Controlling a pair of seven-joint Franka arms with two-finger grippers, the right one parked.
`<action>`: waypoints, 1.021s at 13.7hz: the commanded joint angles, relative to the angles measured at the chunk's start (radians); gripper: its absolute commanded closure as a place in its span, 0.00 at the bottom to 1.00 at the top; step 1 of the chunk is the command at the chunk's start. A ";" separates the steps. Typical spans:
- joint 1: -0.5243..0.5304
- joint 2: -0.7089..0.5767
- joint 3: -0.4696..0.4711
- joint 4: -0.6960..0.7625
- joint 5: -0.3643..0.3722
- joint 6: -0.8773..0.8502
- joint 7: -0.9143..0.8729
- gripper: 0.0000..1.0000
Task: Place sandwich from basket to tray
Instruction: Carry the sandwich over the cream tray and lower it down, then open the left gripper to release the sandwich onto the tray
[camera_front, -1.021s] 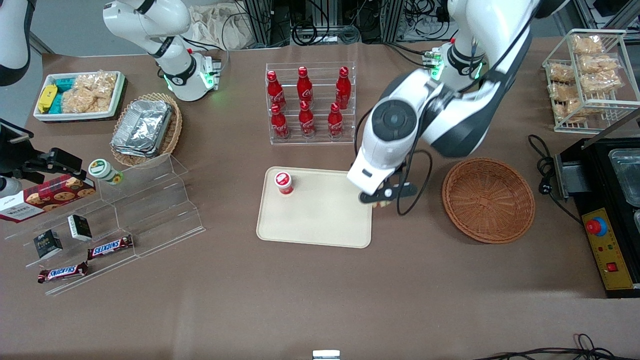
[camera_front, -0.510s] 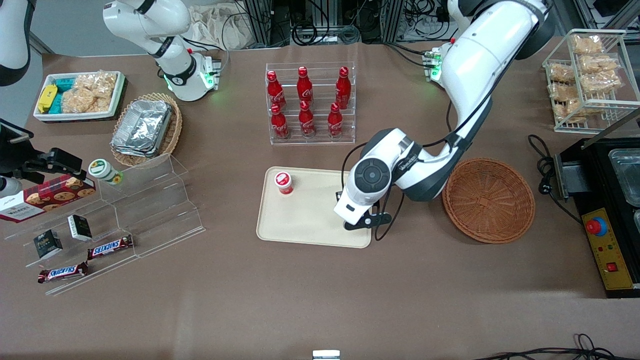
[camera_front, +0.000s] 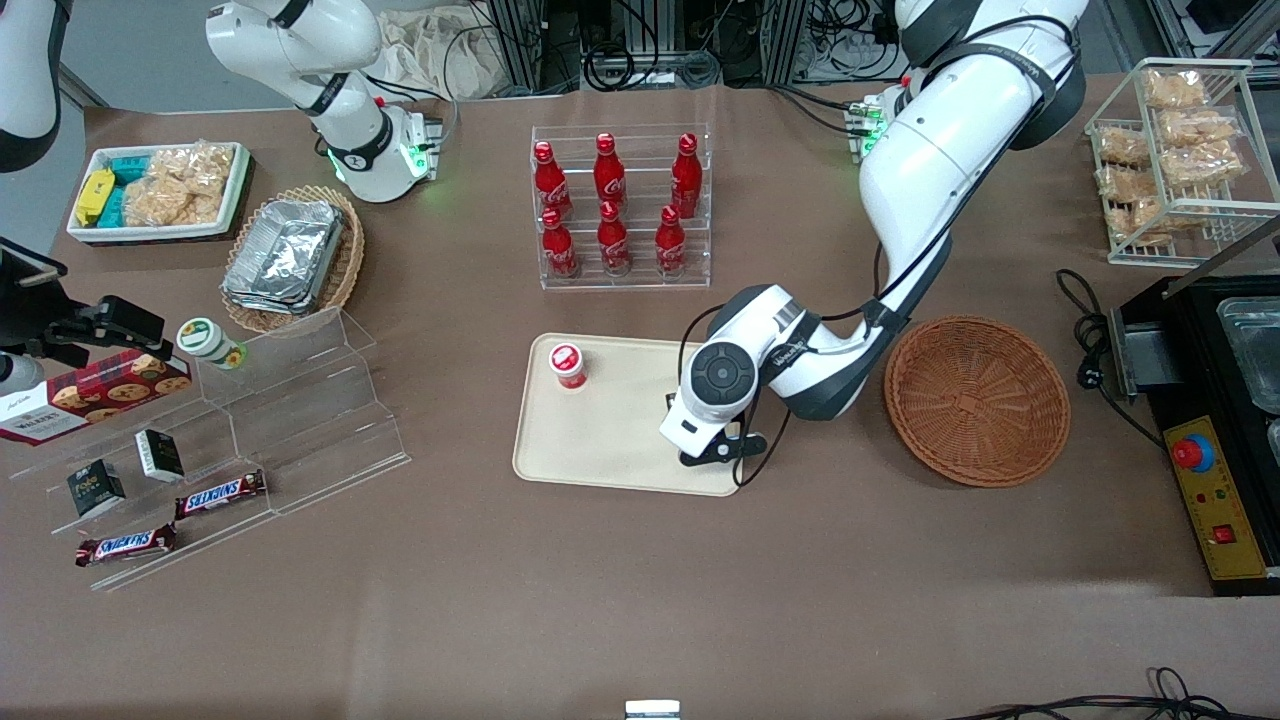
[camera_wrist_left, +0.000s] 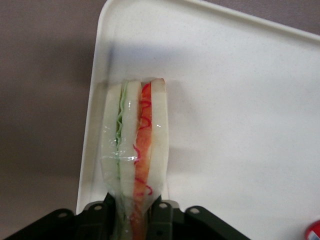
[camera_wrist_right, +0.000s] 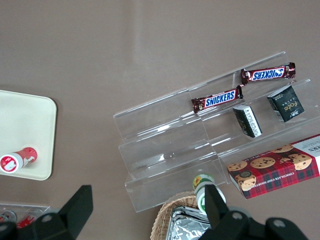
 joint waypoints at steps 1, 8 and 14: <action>-0.011 0.010 0.003 0.036 0.020 0.010 -0.029 0.15; 0.043 -0.351 0.003 0.026 0.020 -0.212 -0.264 0.00; 0.237 -0.530 -0.003 0.006 -0.031 -0.318 -0.140 0.00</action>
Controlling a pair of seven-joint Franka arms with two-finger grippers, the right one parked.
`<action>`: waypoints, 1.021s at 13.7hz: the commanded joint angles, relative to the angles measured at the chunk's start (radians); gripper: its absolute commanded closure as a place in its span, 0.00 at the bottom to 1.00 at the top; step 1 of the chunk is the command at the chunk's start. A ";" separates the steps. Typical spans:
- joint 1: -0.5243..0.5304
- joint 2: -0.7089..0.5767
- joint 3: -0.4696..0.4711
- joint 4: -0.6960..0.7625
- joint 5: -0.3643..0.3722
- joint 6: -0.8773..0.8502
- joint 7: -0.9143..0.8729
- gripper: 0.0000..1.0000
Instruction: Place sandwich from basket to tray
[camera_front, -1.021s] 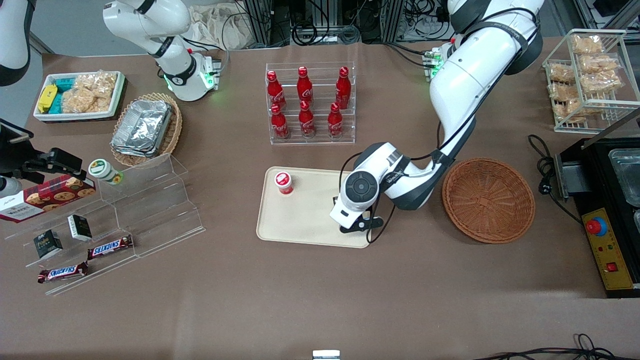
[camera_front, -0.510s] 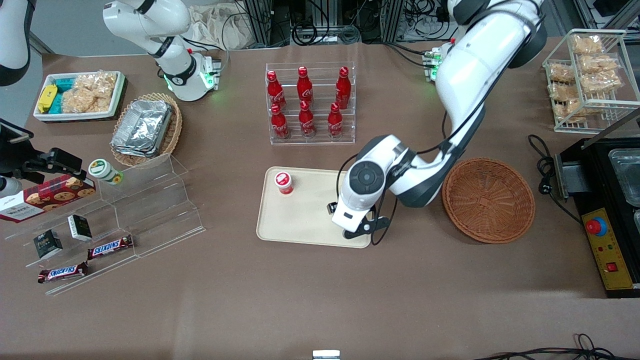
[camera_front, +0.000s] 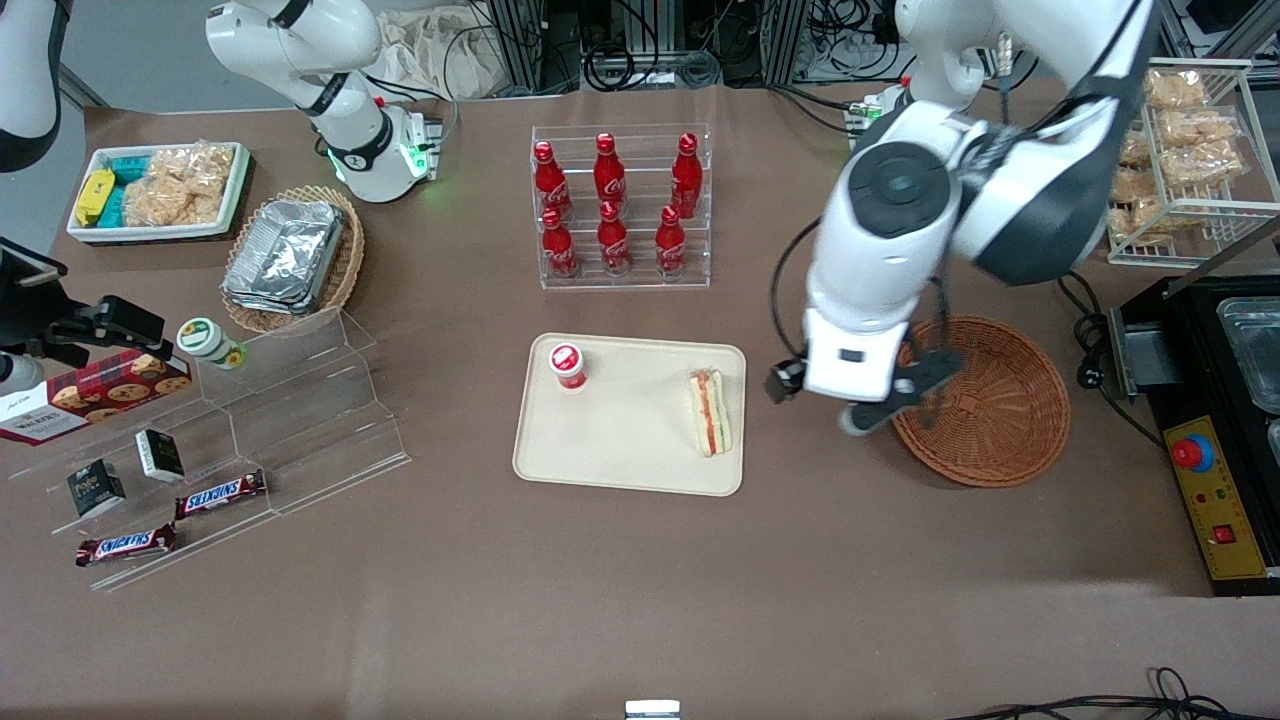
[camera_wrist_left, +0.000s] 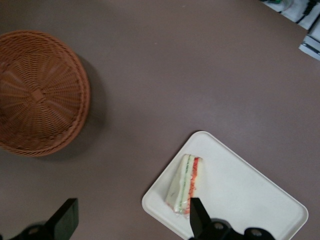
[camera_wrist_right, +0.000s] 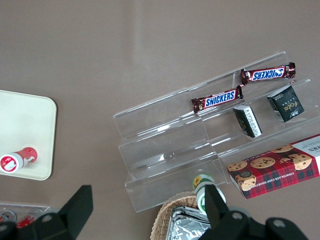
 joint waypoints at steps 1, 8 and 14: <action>0.084 -0.067 -0.005 -0.054 -0.049 -0.007 0.088 0.00; 0.106 -0.202 0.217 -0.118 -0.188 -0.061 0.544 0.00; 0.028 -0.345 0.484 -0.237 -0.276 -0.071 0.925 0.00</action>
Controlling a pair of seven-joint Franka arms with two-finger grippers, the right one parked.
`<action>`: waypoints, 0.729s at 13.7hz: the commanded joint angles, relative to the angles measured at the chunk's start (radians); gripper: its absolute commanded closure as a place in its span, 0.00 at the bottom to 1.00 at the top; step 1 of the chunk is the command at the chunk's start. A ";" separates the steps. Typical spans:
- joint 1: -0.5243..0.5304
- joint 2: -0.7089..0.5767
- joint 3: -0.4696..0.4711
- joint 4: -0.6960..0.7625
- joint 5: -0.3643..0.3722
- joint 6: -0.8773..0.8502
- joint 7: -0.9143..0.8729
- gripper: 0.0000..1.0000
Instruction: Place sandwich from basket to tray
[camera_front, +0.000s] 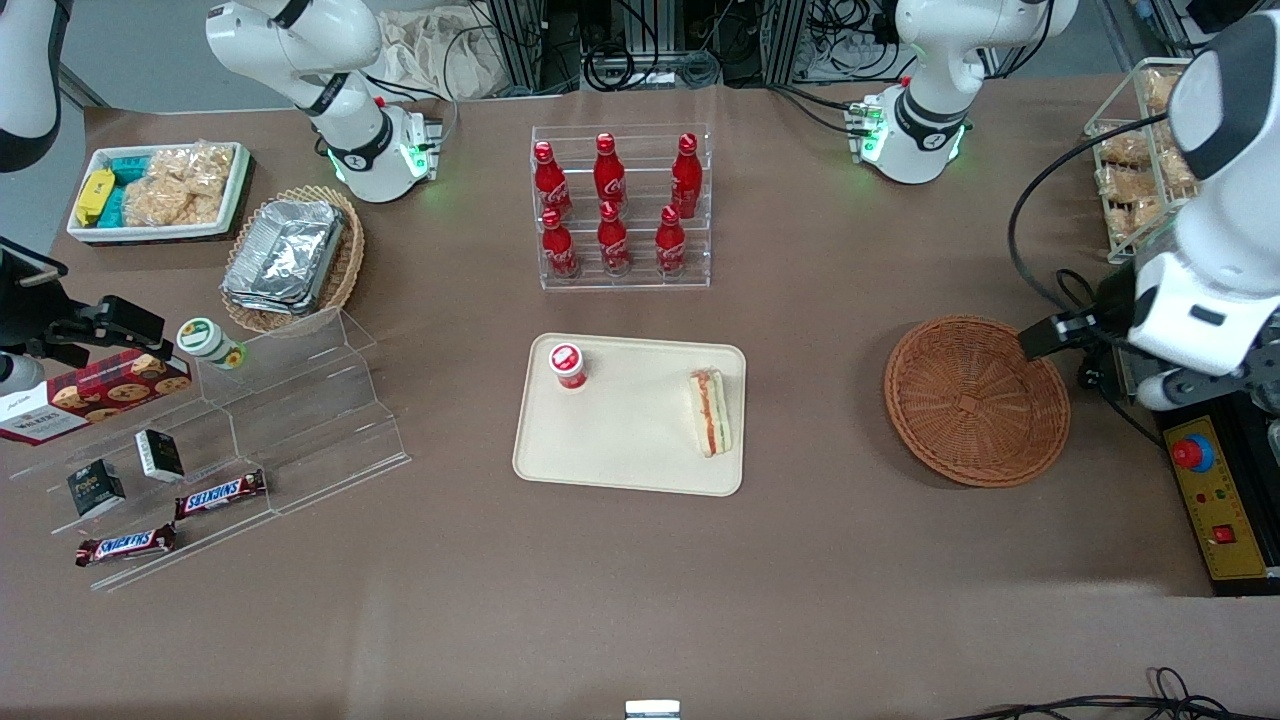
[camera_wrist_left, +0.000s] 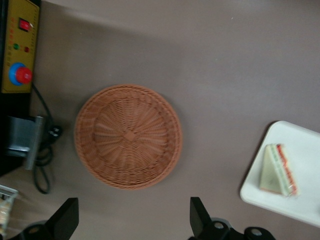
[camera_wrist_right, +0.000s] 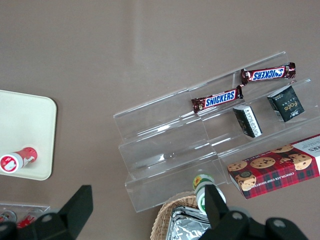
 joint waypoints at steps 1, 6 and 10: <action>-0.032 -0.089 0.094 -0.088 -0.049 -0.005 0.164 0.00; -0.052 -0.177 0.209 -0.160 -0.063 -0.012 0.317 0.00; -0.058 -0.176 0.208 -0.148 -0.060 -0.035 0.331 0.00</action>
